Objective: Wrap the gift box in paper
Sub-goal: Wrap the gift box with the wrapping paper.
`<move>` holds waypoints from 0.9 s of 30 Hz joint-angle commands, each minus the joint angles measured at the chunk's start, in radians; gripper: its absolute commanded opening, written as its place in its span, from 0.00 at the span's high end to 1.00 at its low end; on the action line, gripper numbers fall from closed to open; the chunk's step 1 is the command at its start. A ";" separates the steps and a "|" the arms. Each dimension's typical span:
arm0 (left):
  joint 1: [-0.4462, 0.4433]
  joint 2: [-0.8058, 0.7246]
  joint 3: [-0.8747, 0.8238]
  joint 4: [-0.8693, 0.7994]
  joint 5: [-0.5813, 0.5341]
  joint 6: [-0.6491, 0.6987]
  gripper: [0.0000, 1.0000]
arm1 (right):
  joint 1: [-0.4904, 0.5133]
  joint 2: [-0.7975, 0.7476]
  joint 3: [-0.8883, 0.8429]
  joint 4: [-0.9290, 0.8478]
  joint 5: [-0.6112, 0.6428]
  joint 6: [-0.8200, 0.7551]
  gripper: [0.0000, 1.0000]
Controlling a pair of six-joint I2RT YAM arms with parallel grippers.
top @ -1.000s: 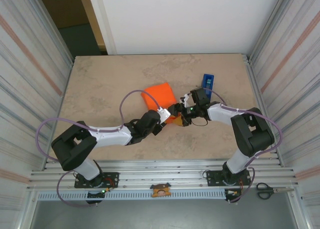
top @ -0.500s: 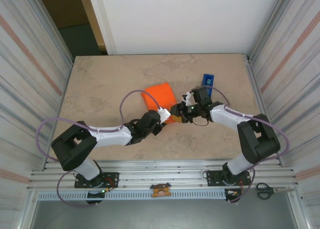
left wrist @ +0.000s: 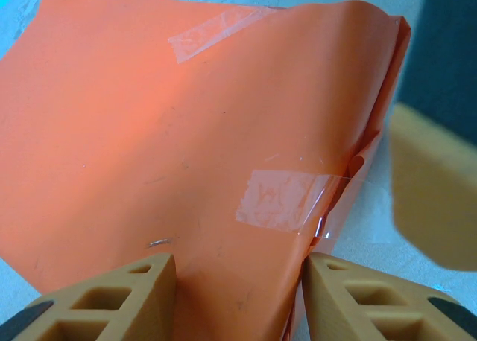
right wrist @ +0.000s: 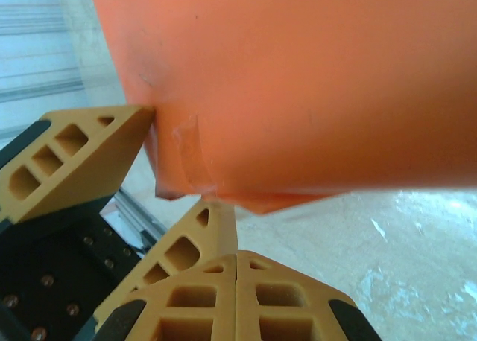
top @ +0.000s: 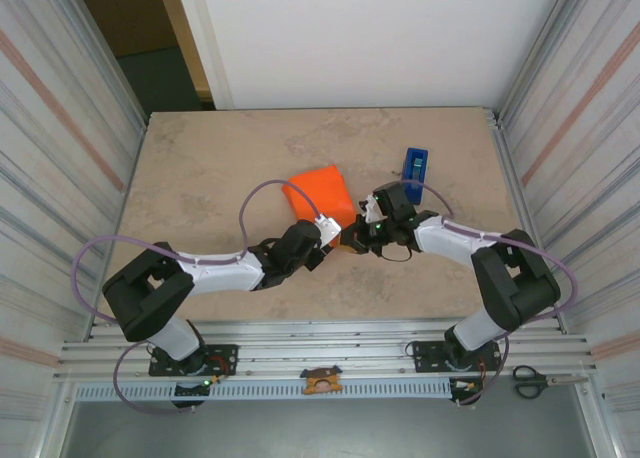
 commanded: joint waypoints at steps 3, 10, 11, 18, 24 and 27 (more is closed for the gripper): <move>-0.002 0.062 -0.051 -0.202 0.073 -0.029 0.53 | 0.015 0.022 0.010 0.140 0.105 0.089 1.00; -0.001 0.061 -0.048 -0.204 0.071 -0.026 0.53 | 0.017 0.036 0.022 0.098 0.101 0.068 1.00; -0.001 0.060 -0.050 -0.203 0.071 -0.027 0.53 | 0.016 0.030 0.015 0.100 0.094 0.066 1.00; -0.002 0.063 -0.051 -0.200 0.074 -0.027 0.53 | 0.017 -0.089 -0.053 0.024 0.107 0.020 0.99; -0.002 0.070 -0.045 -0.200 0.078 -0.026 0.54 | 0.017 -0.082 -0.091 0.038 0.121 0.019 1.00; -0.002 0.068 -0.046 -0.201 0.080 -0.027 0.54 | 0.024 -0.039 -0.061 0.072 0.125 0.025 1.00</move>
